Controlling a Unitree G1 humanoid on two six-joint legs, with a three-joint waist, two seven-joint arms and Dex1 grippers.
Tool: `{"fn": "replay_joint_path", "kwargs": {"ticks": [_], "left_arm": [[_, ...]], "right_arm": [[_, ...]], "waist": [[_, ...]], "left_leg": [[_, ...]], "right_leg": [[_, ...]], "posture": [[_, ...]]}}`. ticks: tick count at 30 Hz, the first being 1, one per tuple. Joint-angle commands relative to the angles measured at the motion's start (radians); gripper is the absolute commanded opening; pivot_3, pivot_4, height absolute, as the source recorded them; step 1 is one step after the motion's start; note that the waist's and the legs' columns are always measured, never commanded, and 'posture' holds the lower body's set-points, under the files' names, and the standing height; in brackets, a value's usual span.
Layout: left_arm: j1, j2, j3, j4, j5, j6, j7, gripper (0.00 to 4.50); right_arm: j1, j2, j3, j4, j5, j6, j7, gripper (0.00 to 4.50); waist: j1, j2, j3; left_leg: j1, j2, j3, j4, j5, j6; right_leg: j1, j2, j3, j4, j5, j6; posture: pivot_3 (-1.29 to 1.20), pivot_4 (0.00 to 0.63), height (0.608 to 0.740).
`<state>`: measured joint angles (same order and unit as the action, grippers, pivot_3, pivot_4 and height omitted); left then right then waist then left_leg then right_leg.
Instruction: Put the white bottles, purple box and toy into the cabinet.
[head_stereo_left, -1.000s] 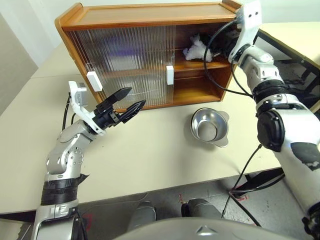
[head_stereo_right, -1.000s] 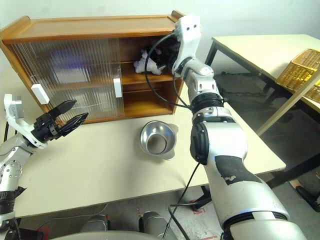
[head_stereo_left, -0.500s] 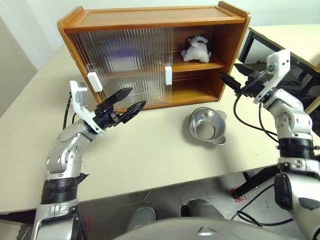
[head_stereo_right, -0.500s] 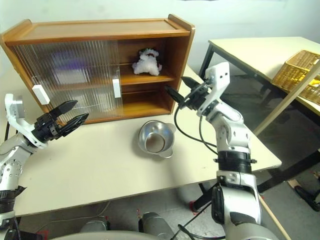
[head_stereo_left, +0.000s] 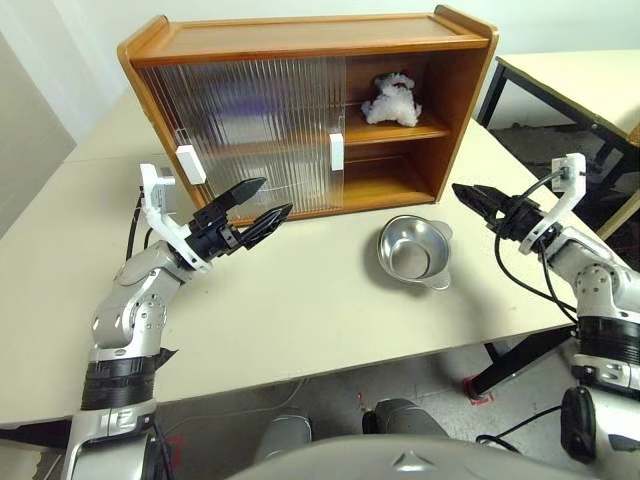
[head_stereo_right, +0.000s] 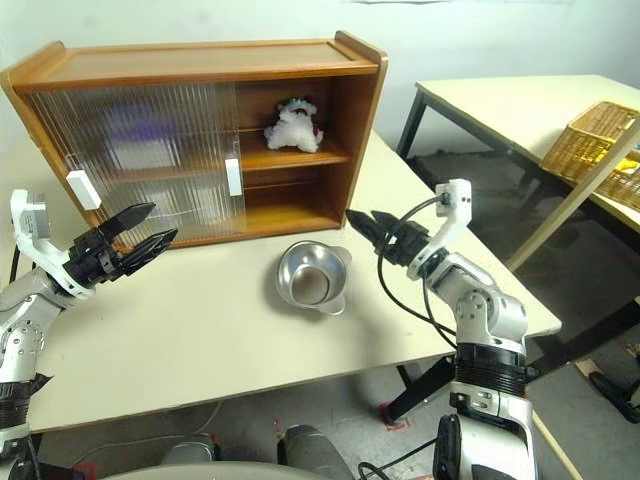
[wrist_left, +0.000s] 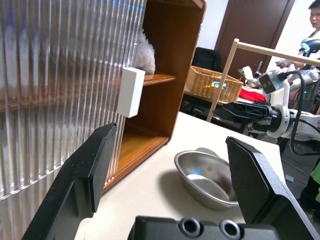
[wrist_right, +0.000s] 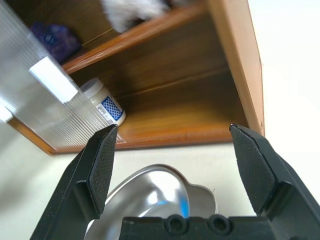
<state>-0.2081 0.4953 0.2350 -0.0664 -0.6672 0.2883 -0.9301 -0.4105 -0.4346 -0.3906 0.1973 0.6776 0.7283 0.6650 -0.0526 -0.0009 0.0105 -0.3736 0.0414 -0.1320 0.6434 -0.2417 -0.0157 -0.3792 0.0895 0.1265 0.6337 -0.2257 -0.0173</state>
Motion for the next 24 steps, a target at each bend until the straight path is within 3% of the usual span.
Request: {"fn": "replay_joint_path", "kwargs": {"ticks": [1,10,24], "left_arm": [[0.012,0.009,0.007,-0.001,0.003,0.004,-0.001,4.50],[0.021,0.012,0.008,-0.013,0.000,0.008,0.003,4.50],[0.042,0.019,0.017,-0.037,-0.003,0.013,0.013,4.50]], "right_arm": [[-0.022,0.017,-0.087,0.071,0.101,0.133,-0.083,4.47],[-0.063,-0.002,-0.244,0.296,0.245,0.391,-0.200,4.47],[-0.096,-0.011,-0.292,0.391,0.304,0.585,-0.207,4.47]], "waist": [[0.001,0.000,0.000],[0.016,0.000,0.000],[0.020,0.000,0.000]], "left_leg": [[-0.002,0.000,0.000,0.000,0.000,0.000],[-0.008,0.000,0.002,-0.001,-0.002,0.001],[-0.008,-0.001,0.001,0.000,-0.002,0.001]], "right_leg": [[-0.002,0.000,0.000,0.000,-0.001,0.000],[-0.007,0.001,0.001,0.001,-0.003,0.012],[-0.006,0.002,0.001,0.001,-0.005,0.007]], "posture": [[-0.07,0.027,0.740],[-0.06,0.029,0.740],[-0.04,0.028,0.740]]}}
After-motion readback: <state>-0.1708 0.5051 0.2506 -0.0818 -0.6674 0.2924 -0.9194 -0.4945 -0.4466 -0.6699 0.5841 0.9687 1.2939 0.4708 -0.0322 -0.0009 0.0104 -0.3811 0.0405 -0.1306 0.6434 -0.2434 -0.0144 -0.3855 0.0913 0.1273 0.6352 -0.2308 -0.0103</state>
